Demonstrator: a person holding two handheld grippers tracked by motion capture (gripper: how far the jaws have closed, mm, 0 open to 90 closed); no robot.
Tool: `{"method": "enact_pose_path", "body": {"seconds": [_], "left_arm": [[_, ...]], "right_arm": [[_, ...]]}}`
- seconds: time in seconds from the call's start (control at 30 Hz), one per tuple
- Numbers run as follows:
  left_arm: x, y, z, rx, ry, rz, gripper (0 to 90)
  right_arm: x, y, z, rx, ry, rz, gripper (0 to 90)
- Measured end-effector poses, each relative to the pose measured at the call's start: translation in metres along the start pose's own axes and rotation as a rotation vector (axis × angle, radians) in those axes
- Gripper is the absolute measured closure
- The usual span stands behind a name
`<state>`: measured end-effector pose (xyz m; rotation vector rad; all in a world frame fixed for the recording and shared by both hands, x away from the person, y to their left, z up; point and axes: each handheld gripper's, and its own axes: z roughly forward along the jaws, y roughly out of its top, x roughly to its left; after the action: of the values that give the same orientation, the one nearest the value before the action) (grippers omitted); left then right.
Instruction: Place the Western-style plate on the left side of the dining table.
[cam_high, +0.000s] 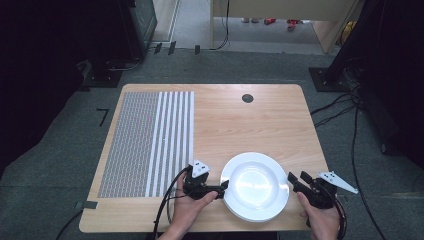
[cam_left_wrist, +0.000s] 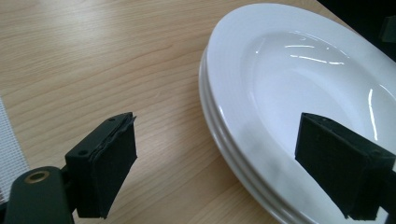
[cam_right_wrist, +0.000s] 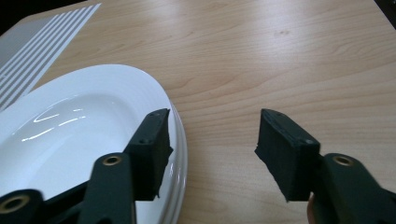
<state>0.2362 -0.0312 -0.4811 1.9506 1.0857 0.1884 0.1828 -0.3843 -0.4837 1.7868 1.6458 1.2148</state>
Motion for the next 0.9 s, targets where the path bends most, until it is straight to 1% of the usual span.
{"method": "enact_pose_path", "body": {"seconds": [0.03,0.1,0.17,0.23,0.3,0.43,0.47,0.53,0.57,0.6,0.63,0.67,0.7,0.73,0.77,0.8,0.83,0.87,0.9], "left_arm": [[-0.002,0.000,0.000,0.000,-0.003,-0.001,12.6],[-0.005,0.001,0.001,-0.001,-0.008,0.004,13.1],[-0.008,0.002,0.002,-0.001,-0.010,0.009,13.3],[-0.011,0.001,0.004,0.004,-0.014,0.016,13.5],[-0.014,0.000,0.007,0.012,-0.018,0.023,13.6],[-0.017,-0.002,0.014,0.033,-0.025,0.021,14.2],[-0.018,-0.002,0.015,0.037,-0.025,0.023,14.7],[-0.019,-0.002,0.016,0.035,-0.024,0.022,17.5],[-0.020,-0.003,0.016,0.036,-0.025,0.024,22.1],[-0.020,-0.003,0.017,0.037,-0.028,0.021,22.1],[-0.020,-0.004,0.017,0.037,-0.029,0.015,23.5],[-0.020,-0.004,0.017,0.039,-0.033,0.009,25.1],[-0.020,-0.005,0.018,0.040,-0.037,0.005,26.7],[-0.020,-0.006,0.019,0.045,-0.037,0.006,31.6],[-0.020,-0.006,0.019,0.045,-0.037,0.006,33.7],[-0.020,-0.008,0.020,0.049,-0.026,0.002,34.8],[-0.020,-0.008,0.020,0.049,-0.026,0.002,37.1],[-0.019,-0.008,0.020,0.049,-0.024,0.000,37.1],[-0.018,-0.008,0.020,0.047,-0.031,-0.008,38.0]], "right_arm": [[0.000,0.000,0.000,0.000,0.000,0.000,47.9],[-0.001,-0.002,-0.002,0.000,0.017,0.020,51.5],[-0.001,-0.004,-0.003,0.005,0.028,0.030,54.6],[0.000,-0.005,-0.004,-0.004,0.038,0.037,57.3],[0.001,-0.005,-0.003,0.005,0.048,0.034,59.0],[0.004,-0.009,-0.002,0.015,0.034,0.026,62.1],[0.003,-0.010,-0.001,0.016,0.040,0.026,63.3],[0.001,-0.011,-0.001,0.022,0.080,0.053,66.2],[-0.002,-0.012,0.001,0.027,0.141,0.091,69.3],[-0.002,-0.012,0.001,0.027,0.141,0.091,69.3],[-0.003,-0.012,0.001,0.027,0.161,0.106,70.6],[-0.003,-0.013,0.001,0.028,0.171,0.115,71.4],[-0.003,-0.013,0.002,0.029,0.166,0.110,72.7],[0.000,-0.014,0.002,0.029,0.155,0.097,73.4],[0.000,-0.014,0.002,0.029,0.155,0.097,73.4],[0.002,-0.015,0.003,0.026,0.158,0.109,75.1],[0.002,-0.015,0.003,0.026,0.158,0.109,75.1],[0.003,-0.015,0.004,0.016,0.159,0.117,76.2],[0.004,-0.016,0.004,0.014,0.163,0.136,76.5]]}}
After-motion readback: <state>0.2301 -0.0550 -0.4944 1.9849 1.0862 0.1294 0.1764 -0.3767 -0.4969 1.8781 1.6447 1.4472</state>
